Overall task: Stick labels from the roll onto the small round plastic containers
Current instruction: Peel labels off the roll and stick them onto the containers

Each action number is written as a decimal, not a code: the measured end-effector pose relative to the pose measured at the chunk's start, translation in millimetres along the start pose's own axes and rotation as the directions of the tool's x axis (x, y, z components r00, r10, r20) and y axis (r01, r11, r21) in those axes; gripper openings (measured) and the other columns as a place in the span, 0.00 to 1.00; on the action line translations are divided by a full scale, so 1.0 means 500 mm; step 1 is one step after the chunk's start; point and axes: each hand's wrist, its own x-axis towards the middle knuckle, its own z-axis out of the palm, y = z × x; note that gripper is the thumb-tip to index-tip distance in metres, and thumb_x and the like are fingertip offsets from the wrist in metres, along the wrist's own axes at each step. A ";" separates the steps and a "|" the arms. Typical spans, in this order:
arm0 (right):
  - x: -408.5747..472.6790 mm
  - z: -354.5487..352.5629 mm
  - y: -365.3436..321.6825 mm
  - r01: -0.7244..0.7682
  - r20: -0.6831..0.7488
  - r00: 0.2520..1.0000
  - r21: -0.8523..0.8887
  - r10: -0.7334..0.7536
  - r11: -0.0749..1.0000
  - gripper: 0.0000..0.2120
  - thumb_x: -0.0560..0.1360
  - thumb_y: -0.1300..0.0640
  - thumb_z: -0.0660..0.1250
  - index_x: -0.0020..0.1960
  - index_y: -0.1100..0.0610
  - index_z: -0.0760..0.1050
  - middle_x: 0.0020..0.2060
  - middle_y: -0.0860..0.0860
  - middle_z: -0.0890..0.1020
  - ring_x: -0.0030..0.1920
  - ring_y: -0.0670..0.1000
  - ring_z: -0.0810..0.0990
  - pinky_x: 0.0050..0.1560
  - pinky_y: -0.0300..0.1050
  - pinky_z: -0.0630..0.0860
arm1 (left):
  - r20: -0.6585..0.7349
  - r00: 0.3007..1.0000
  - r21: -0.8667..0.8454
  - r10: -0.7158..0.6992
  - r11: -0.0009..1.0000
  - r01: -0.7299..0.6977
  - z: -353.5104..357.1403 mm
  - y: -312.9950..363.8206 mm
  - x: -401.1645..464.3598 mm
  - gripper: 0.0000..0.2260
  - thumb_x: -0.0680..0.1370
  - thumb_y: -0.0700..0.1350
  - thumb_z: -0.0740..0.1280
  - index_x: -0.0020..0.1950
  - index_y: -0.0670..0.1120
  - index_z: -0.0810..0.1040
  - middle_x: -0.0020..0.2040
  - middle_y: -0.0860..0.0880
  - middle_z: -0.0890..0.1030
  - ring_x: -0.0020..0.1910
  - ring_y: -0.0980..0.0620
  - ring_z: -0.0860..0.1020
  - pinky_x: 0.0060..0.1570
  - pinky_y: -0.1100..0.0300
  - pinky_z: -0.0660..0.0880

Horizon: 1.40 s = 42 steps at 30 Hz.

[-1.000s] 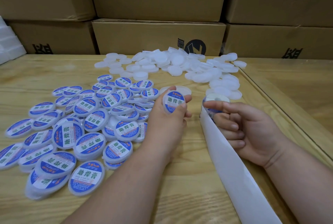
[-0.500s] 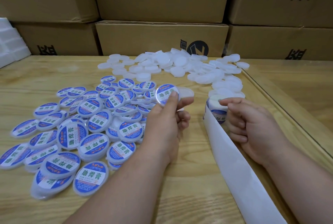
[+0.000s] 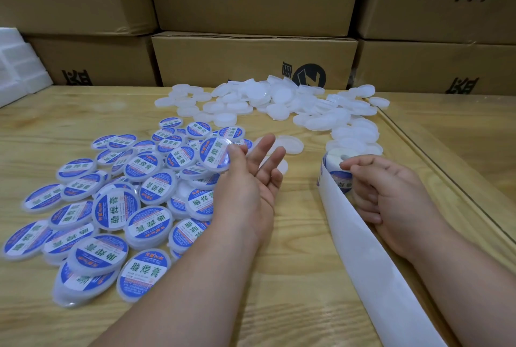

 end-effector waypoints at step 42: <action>-0.011 0.009 0.013 0.153 -0.050 0.981 -0.390 -0.187 0.908 0.14 0.79 0.53 0.69 0.37 0.59 0.76 0.29 0.55 0.75 0.29 0.50 0.71 0.36 0.44 0.68 | 0.509 0.857 0.819 0.078 -0.352 -0.454 -0.023 -0.063 -0.029 0.17 0.81 0.45 0.59 0.66 0.59 0.77 0.64 0.57 0.75 0.64 0.51 0.68 0.63 0.54 0.66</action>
